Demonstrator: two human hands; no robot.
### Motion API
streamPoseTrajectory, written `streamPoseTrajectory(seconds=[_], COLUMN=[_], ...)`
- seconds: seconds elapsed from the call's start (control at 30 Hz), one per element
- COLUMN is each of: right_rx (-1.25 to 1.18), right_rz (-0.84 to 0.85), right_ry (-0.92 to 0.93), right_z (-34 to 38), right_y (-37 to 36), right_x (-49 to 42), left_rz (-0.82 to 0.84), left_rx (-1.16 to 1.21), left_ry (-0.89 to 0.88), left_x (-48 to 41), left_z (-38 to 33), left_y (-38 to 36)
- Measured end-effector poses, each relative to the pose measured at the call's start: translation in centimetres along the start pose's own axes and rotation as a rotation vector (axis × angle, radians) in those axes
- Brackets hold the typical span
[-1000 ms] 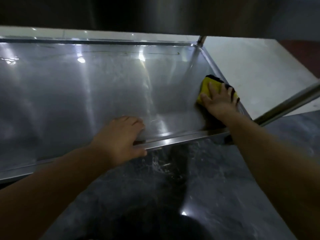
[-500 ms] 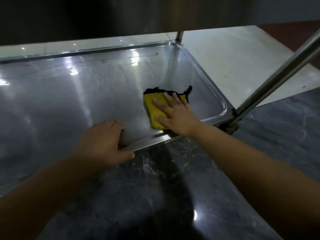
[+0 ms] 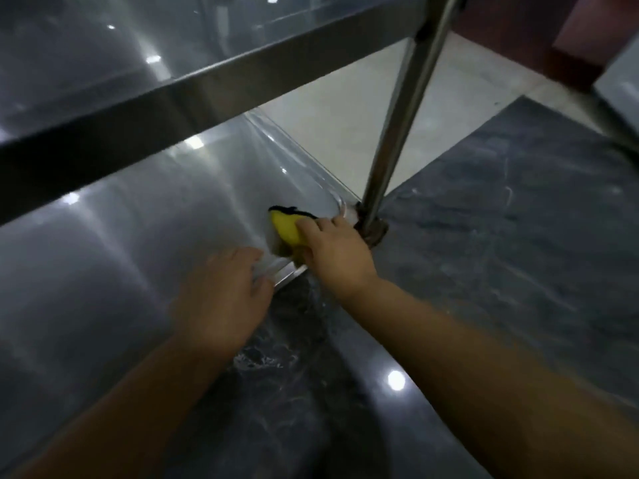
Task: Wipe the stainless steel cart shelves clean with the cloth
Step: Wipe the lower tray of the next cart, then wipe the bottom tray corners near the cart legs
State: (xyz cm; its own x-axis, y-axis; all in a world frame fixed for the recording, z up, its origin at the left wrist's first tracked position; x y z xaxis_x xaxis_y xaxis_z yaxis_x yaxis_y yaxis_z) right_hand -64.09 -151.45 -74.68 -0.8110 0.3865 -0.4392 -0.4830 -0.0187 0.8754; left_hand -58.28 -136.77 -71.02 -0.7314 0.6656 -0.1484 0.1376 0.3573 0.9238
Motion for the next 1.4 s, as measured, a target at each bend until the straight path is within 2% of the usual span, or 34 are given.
streamPoseTrajectory(seconds=[0.1,0.23,0.3,0.4,0.57,0.77,0.93,1.07,1.2,1.33,1.4], right_rx=[-0.132,-0.116,-0.123,-0.104,-0.082,-0.03,0.022,0.031,0.027,-0.003,-0.05], right_rz=[0.122,0.198,0.215,0.157,0.19,0.089,0.036,-0.029,-0.075,-0.074,0.001], right_ry=[-0.08,-0.272,-0.378,-0.482,-0.722,-0.728,-0.763,-0.725,-0.593,-0.418,-0.383], right_z=[-0.4,-2.5,-3.6,-5.2,-6.5,-6.7,-7.3,-9.6,-13.8,-19.9,-22.6], right_y=[2.4,8.4,12.9,20.2,33.3,51.5,65.4,72.1,75.1,76.2,76.2], right_x=[2.5,6.9,7.7,7.2,3.3,-6.8,-13.9,-18.5,-23.6,-30.4,-34.1], left_rz=[0.087,0.216,0.349,0.412,0.369,0.315,0.259,0.257,0.27,0.293,0.286], left_rx=[-0.08,-0.094,-0.062,-0.007,-0.019,-0.11,-0.122,-0.071,-0.091,0.033,0.16], left_ry=[-0.002,-0.054,-0.076,-0.187,-0.4,-0.632,-0.684,-0.629,-0.531,-0.202,-0.024], left_x=[-0.3,-0.4,-0.4,-1.0,-2.1,-7.3,-12.6,-17.0,-22.3,-29.4,-32.6], left_z=[-2.5,-7.3,-10.8,-17.3,-28.1,-39.7,-46.6,-51.2,-55.7,-59.0,-60.1], left_y=[0.2,2.1,3.8,8.2,19.7,36.2,46.8,50.4,51.1,50.5,50.5])
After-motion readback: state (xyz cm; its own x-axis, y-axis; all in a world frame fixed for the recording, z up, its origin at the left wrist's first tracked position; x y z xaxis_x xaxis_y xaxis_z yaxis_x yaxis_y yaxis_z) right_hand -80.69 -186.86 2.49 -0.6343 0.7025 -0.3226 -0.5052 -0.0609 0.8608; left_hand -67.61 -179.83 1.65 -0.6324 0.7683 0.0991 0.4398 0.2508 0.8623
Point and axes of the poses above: each hand's wrist, its own x-axis away from the middle knuckle, its own y-axis out of the back of the hand, z = x × y, the point moved 5 cm from there along -x, towards the middle knuckle, and after that the axes turned 12 degrees about -z, right-handed, at the moved point
